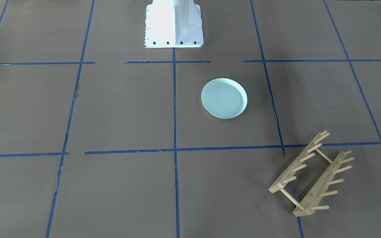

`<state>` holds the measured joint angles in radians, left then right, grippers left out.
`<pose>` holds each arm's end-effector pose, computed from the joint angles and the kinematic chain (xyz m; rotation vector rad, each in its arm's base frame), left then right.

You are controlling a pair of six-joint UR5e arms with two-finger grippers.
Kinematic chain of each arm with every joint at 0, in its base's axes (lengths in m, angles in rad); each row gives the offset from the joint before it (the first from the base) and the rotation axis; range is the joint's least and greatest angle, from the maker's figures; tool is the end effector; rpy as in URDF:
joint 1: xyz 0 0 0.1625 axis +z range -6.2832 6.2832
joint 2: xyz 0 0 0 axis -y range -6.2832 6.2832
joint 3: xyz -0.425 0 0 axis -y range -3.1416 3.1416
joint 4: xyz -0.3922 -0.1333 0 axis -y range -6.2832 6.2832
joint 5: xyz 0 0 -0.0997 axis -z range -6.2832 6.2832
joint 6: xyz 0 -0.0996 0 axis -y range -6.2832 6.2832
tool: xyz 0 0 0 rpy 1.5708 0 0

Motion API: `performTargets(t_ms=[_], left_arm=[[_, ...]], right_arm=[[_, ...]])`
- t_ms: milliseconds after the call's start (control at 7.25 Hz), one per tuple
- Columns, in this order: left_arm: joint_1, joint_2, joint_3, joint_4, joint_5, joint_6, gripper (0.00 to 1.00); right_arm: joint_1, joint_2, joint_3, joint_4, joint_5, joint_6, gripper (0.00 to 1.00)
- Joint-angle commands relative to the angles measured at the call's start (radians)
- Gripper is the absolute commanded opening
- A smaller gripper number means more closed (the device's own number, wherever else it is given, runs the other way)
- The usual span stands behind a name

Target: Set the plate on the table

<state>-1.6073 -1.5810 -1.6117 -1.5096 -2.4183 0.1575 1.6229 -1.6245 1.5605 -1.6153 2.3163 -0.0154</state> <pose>-0.0767 -0.4926 0.6344 0.0727 0.8449 0.1094 0.0896 -0.4557 0.6955 -0.0782 -0.7480 0.0754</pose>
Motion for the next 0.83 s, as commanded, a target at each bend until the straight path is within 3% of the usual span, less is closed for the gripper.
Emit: performTargets(t_ms=[0, 690], left_arm=[[-0.008, 0.018, 0.009, -0.026, -0.015, -0.006, 1.00], [-0.011, 0.016, 0.003, -0.032, -0.012, -0.001, 1.00]], right_arm=[[0.000, 0.000, 0.000, 0.000, 0.000, 0.000, 1.00], [0.000, 0.000, 0.001, 0.000, 0.000, 0.000, 1.00]])
